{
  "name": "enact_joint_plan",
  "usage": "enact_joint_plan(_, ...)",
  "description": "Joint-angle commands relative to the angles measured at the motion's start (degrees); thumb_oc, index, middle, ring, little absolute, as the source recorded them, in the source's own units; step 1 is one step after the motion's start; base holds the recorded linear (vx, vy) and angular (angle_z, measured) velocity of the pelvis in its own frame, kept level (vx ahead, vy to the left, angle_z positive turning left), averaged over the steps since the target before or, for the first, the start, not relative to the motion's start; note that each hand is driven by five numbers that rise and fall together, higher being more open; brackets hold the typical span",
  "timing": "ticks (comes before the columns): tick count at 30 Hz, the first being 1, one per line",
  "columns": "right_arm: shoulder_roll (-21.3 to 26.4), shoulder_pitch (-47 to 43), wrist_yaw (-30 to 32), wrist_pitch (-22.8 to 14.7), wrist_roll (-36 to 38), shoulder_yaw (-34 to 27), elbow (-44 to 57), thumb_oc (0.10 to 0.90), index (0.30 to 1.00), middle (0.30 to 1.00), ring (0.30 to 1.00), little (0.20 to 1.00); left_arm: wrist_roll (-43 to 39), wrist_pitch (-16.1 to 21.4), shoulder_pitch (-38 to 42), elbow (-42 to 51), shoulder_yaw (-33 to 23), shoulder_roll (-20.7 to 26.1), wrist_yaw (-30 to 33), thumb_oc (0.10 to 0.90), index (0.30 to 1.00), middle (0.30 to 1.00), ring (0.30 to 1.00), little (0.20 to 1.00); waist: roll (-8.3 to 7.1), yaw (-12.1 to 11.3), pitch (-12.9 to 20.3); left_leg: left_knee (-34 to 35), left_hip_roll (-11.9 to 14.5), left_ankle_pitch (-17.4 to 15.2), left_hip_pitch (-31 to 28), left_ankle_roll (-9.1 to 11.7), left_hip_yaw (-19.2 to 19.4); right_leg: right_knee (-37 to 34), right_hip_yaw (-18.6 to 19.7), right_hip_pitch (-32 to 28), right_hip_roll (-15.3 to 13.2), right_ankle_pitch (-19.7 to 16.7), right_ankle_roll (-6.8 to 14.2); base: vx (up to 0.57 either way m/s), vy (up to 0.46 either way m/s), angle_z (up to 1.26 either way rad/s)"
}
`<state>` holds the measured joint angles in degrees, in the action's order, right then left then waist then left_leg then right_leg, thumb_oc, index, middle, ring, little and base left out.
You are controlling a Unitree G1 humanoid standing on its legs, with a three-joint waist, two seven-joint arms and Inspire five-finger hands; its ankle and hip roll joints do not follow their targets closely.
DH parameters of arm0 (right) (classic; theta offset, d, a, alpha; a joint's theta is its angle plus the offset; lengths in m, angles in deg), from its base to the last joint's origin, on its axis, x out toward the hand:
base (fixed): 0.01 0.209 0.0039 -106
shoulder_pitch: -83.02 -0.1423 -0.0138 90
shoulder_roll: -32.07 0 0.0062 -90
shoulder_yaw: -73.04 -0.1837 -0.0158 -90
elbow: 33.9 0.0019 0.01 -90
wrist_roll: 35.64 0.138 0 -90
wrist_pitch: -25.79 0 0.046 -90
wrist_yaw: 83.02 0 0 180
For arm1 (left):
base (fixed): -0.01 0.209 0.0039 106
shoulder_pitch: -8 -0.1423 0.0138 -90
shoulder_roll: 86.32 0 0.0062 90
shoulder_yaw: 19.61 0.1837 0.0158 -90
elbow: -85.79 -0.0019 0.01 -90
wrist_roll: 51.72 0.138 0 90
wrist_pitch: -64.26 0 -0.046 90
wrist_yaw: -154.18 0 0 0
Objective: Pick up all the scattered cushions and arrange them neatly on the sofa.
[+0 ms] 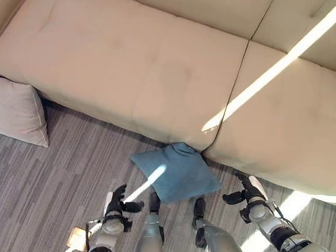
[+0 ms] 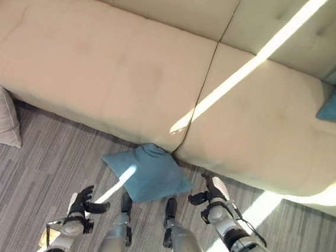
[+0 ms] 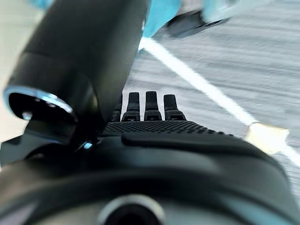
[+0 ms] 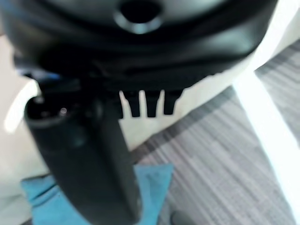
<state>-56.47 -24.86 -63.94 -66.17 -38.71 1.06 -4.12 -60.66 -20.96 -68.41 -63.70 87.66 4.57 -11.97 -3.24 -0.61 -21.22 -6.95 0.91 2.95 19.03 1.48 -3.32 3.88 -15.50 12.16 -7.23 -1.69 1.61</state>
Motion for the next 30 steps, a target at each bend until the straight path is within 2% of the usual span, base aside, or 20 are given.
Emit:
enact_joint_plan(1,2.34,3.97,1.65,-0.33,0.68,-1.12,1.38,0.8,0.9,0.9,0.9,0.9,0.79,1.86,-0.34,-0.1,-0.56,-0.06,-0.21,0.8,0.9,0.9,0.9,0.9,-1.23,0.41,2.41,-4.5,3.49,-7.34,2.08,3.08,0.79,1.28,3.89,2.4,-4.3,3.62,4.06,0.01,0.175,-0.01)
enact_joint_plan(3,2.3,3.36,1.46,0.1,-0.07,-0.7,1.4,0.8,0.9,0.9,0.9,0.9,1.63,1.95,0.27,-0.54,-0.1,0.55,-0.13,0.8,0.9,0.9,0.9,0.9,-2.04,0.75,2.32,-6.83,1.89,-8.59,3.45,2.29,2.15,2.3,5.93,4.55,-5.72,1.79,5.1,0.02,0.3,0.02)
enact_joint_plan(6,1.44,2.8,0.89,0.5,-0.38,0.0,1.85,0.8,0.9,0.9,0.9,0.9,2.42,1.85,1.26,-0.04,-0.48,1.91,0.34,0.8,0.9,0.9,0.9,0.9,-3.26,0.33,1.98,-7.48,1.86,-10.29,2.79,0.93,5.01,1.91,6.97,5.3,-7.27,0.28,6.09,0.03,0.171,-0.61)
enact_joint_plan(14,1.37,2.55,1.02,0.09,-0.2,0.31,2.24,0.8,0.9,0.9,0.9,0.9,1.72,2.41,2.18,1.88,-0.24,2.46,0.78,0.8,0.9,0.9,0.9,0.9,-3.17,0.31,1.26,-7.11,1.48,-10.32,2.12,0.69,5.23,1.99,6.72,5.06,-7.64,0.04,6.2,0.0,-0.005,-0.07)
enact_joint_plan(15,1.67,1.52,1.58,0.13,-0.05,0.83,2.61,0.8,0.9,0.9,0.9,0.9,0.33,2.73,3.29,2.56,-0.17,2.66,1.46,0.8,0.9,0.9,0.9,0.9,-3.16,0.21,-0.3,-8.19,1.6,-9.8,4.28,1.01,4.9,3.19,6.4,7.2,-7.48,0.44,5.7,-0.06,-0.133,-0.01)
enact_joint_plan(16,1.83,1.1,1.99,0.1,0.07,1.1,3.14,0.8,0.9,0.9,0.9,0.9,-0.23,2.88,3.8,2.81,-0.16,2.85,1.87,0.8,0.9,0.9,0.9,0.9,-2.76,-0.04,-0.8,-9.28,2.3,-11.38,4.94,1.5,4.54,4.48,6.42,8.02,-6.94,1.99,5.76,-0.09,-0.149,0.01)
enact_joint_plan(18,1.97,0.49,2.32,0.1,0.24,1.31,3.55,0.8,0.9,0.9,0.9,0.9,-0.8,2.98,4.56,3.11,-0.15,3.0,2.33,0.8,0.9,0.9,0.9,0.9,-2.76,-0.01,-1.3,-10.59,2.56,-11.41,6.75,1.61,4.28,5.84,6.28,9.87,-7.0,2.23,5.59,-0.05,-0.09,0.04)
enact_joint_plan(20,2.81,-1.99,3.5,0.12,1.19,1.55,5.56,0.8,0.9,0.9,0.9,0.9,-3.58,3.48,7.22,3.6,-1.25,3.66,4.28,0.8,0.9,0.9,0.9,0.9,-2.46,0.33,-2.23,-14.56,3.1,-11.36,13.24,1.87,3.6,10.27,6.23,16.49,-7.17,3.09,5.09,-0.11,-0.083,0.03)
enact_joint_plan(21,2.81,-1.99,3.5,0.12,1.19,1.55,5.56,0.8,0.9,0.9,0.9,0.9,-3.58,3.48,7.22,3.6,-1.25,3.66,4.28,0.8,0.9,0.9,0.9,0.9,-2.46,0.33,-2.23,-14.56,3.1,-11.36,13.24,1.87,3.6,10.27,6.23,16.49,-7.17,3.09,5.09,-0.12,-0.031,0.02)
enact_joint_plan(22,3.6,-4.41,4.85,0.2,2.18,1.64,6.86,0.8,0.9,0.9,0.9,0.9,-5.61,3.84,9.42,4.36,-1.81,3.9,5.89,0.8,0.9,0.9,0.9,0.9,-2.09,0.73,-2.71,-17.79,3.16,-11.6,18.35,1.85,3.13,13.7,6.85,21.66,-7.33,3.93,4.61,-0.09,-0.015,0.06)
enact_joint_plan(23,3.61,-4.45,4.85,0.21,2.18,1.64,6.85,0.8,0.9,0.9,0.9,0.9,-5.61,3.83,9.45,4.35,-1.81,3.9,5.89,0.8,0.9,0.9,0.9,0.9,-2.07,0.75,-2.58,-17.93,3.17,-11.65,18.59,1.85,3.11,13.82,6.87,21.89,-7.34,3.98,4.61,-0.16,-0.024,0.13)
enact_joint_plan(24,4.5,-7.88,6.51,0.18,3.24,1.72,8.42,0.8,0.9,0.9,0.9,0.9,-7.49,4.28,12.14,4.43,-2.29,4.11,7.87,0.8,0.9,0.9,0.9,0.9,-1.64,1.07,-3.04,-20.62,3.39,-11.79,23.96,1.82,2.81,17.1,7.49,27.7,-7.42,4.63,4.28,-0.1,-0.005,0.14)
enact_joint_plan(26,5.1,-9.73,7.24,0.19,3.73,1.63,9.26,0.8,0.9,0.9,0.9,0.9,-8.43,4.35,13.6,4.63,-2.63,4.01,8.38,0.8,0.9,0.9,0.9,0.9,-1.5,1.33,-2.83,-21.9,3.4,-11.95,26.76,1.77,2.7,18.6,7.96,30.72,-7.44,5.1,4.05,-0.07,0.005,0.07)
enact_joint_plan(28,6.89,-14.96,9.84,-0.17,5.03,1.2,11.77,0.8,0.9,0.9,0.9,0.9,-10.59,4.94,17.95,5.48,-2.95,4.86,10.24,0.8,0.9,0.9,0.9,0.9,-0.95,2.15,-3.32,-24.81,3.56,-12.22,34.31,1.61,2.16,23.12,9.42,38.98,-7.44,6.23,3.52,-0.05,0.016,0.0)
enact_joint_plan(30,7.34,-16.82,10.99,-0.51,5.7,0.9,11.96,0.8,0.9,0.9,0.9,0.9,-10.75,5.05,19.45,5.7,-3.06,5.21,10.94,0.8,0.9,0.9,0.9,0.9,-0.67,2.35,-3.15,-25.78,3.7,-12.29,36.96,1.63,2.02,24.53,9.94,41.76,-7.69,6.63,3.4,0.0,0.0,0.0)
